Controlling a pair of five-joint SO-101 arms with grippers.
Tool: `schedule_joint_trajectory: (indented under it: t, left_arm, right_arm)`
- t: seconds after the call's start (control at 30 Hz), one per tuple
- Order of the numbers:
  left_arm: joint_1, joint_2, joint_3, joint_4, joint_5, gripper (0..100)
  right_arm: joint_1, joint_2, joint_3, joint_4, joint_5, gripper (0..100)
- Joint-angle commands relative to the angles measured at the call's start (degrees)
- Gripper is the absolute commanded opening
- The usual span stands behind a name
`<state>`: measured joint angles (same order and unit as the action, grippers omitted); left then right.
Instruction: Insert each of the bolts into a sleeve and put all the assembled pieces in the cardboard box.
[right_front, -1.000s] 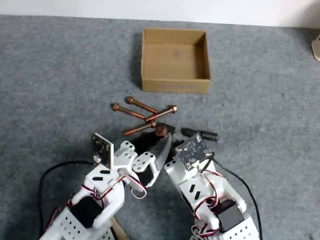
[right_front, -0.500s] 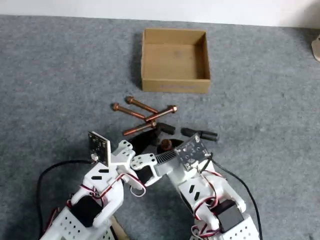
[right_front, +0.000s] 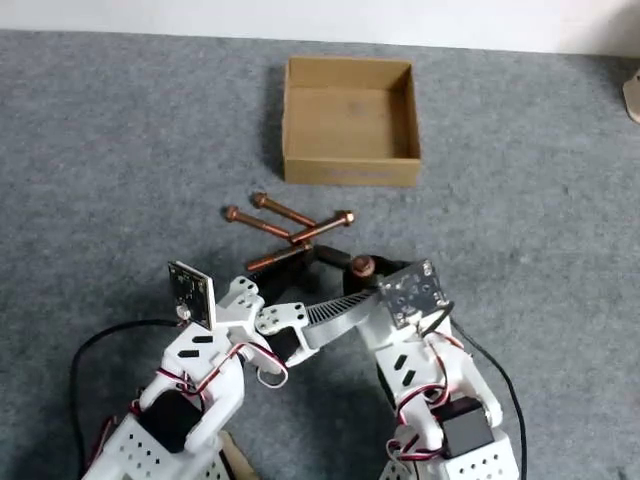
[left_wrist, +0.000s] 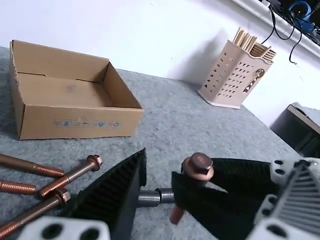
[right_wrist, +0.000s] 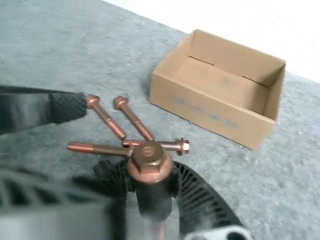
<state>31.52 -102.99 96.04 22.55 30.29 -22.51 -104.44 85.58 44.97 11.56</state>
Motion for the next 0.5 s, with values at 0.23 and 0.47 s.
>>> schedule_joint_trajectory:
  t: [0.23, 0.47]
  left_arm:
    - [-10.77, -1.01, 1.01, 0.88, 0.09, 38]
    - [-17.27, -0.92, 1.1, 3.96, 0.18, 17]
  right_arm:
    - [4.18, -0.84, 1.36, -0.57, 0.62, 0.5]
    - [5.05, -0.31, 1.27, 2.33, 0.62, 0.5]
